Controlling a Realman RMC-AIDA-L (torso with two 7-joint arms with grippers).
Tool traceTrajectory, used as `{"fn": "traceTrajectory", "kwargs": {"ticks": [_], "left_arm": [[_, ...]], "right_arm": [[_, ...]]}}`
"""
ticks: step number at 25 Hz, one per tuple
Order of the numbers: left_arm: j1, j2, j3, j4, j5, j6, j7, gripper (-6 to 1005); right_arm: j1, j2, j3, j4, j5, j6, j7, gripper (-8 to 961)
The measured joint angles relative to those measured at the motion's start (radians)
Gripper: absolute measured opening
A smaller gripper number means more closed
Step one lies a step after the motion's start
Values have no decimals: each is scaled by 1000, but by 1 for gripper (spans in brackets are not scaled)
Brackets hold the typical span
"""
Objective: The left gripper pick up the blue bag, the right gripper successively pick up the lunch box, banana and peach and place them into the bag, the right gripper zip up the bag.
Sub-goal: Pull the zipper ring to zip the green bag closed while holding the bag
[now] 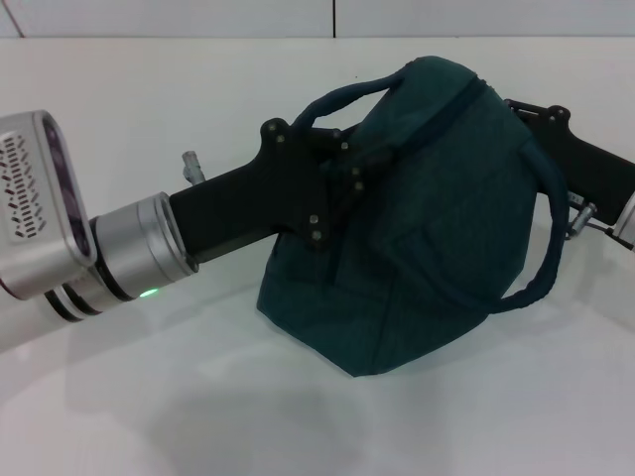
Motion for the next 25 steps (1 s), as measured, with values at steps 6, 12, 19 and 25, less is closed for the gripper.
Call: {"fn": "traceTrajectory", "kwargs": {"ticks": [6, 12, 19, 25], "left_arm": [[3, 0, 1, -1, 0, 0, 3, 48], [3, 0, 2, -1, 0, 0, 4, 48], [2, 0, 4, 5, 19, 0, 20, 49], [3, 0, 5, 6, 25, 8, 29, 49]], "right_arm": [[9, 0, 5, 0, 1, 6, 2, 341], [11, 2, 2, 0, 20, 11, 2, 248], [11, 3, 5, 9, 25, 15, 3, 228], [3, 2, 7, 18, 74, 17, -2, 175]]}}
